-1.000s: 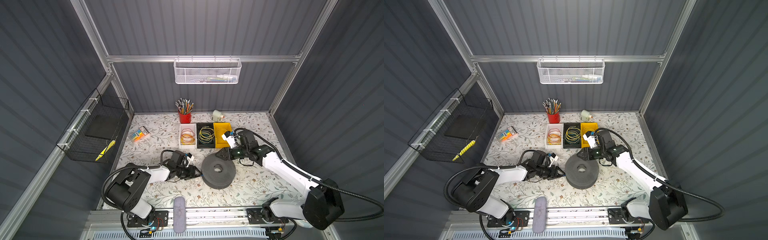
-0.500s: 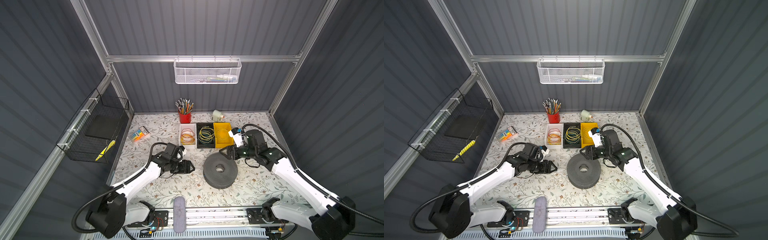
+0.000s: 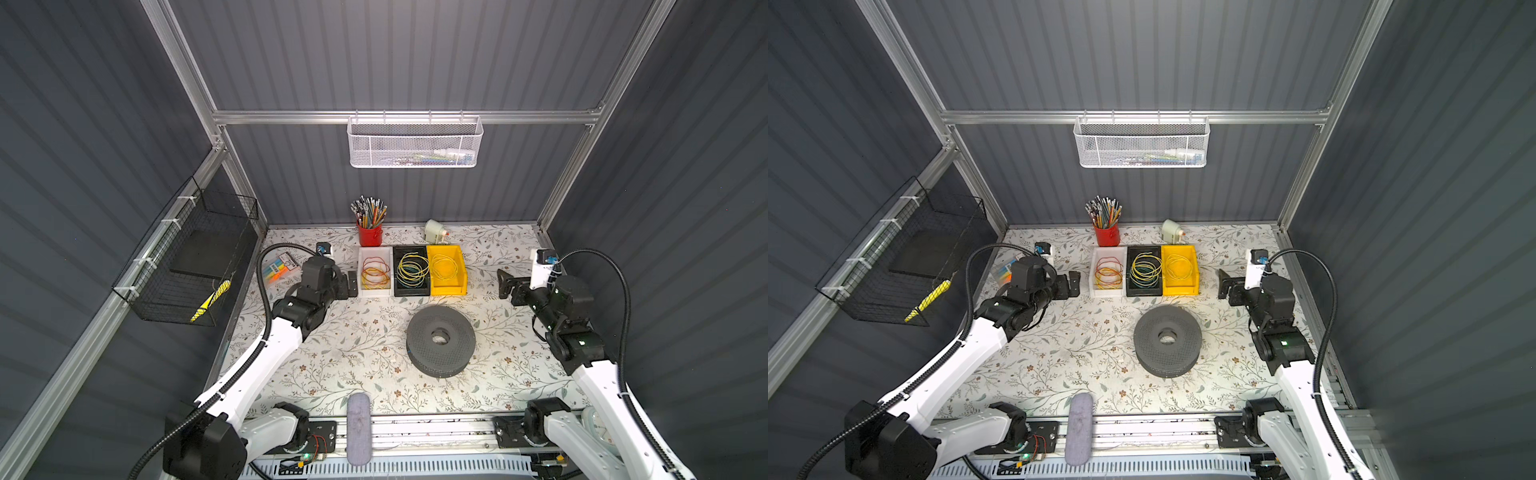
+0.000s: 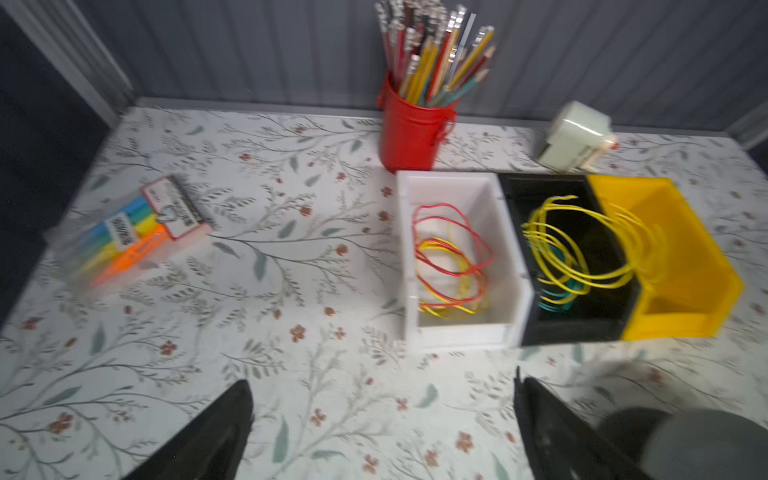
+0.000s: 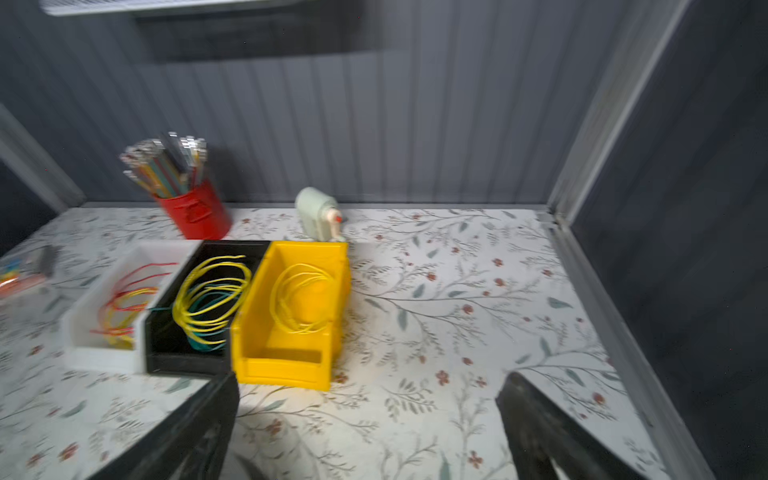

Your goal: Wrap the cables

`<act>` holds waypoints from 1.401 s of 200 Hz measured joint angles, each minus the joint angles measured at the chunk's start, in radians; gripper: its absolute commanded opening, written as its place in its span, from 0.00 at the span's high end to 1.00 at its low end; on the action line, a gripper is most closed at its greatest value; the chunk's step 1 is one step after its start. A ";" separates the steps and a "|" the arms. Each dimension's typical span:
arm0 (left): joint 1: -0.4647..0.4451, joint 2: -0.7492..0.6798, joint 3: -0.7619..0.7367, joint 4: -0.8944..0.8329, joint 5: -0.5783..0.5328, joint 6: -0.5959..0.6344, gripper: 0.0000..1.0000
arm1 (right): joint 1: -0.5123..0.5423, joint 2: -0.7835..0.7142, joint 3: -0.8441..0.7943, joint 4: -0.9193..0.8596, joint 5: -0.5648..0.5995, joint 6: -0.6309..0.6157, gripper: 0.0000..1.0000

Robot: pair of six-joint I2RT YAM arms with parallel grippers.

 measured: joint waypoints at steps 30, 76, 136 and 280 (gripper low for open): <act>0.108 -0.003 -0.241 0.214 -0.113 0.092 0.00 | -0.099 -0.060 -0.219 0.191 0.034 0.009 0.01; 0.188 0.164 -0.518 0.560 -0.137 0.153 0.00 | -0.152 0.086 -0.470 0.492 0.033 0.038 0.01; 0.256 0.458 -0.422 0.952 -0.060 0.186 0.00 | -0.154 0.593 -0.433 0.939 -0.026 0.042 0.01; 0.279 0.573 -0.399 1.101 0.007 0.186 0.00 | -0.159 0.655 -0.349 0.987 -0.109 0.028 0.01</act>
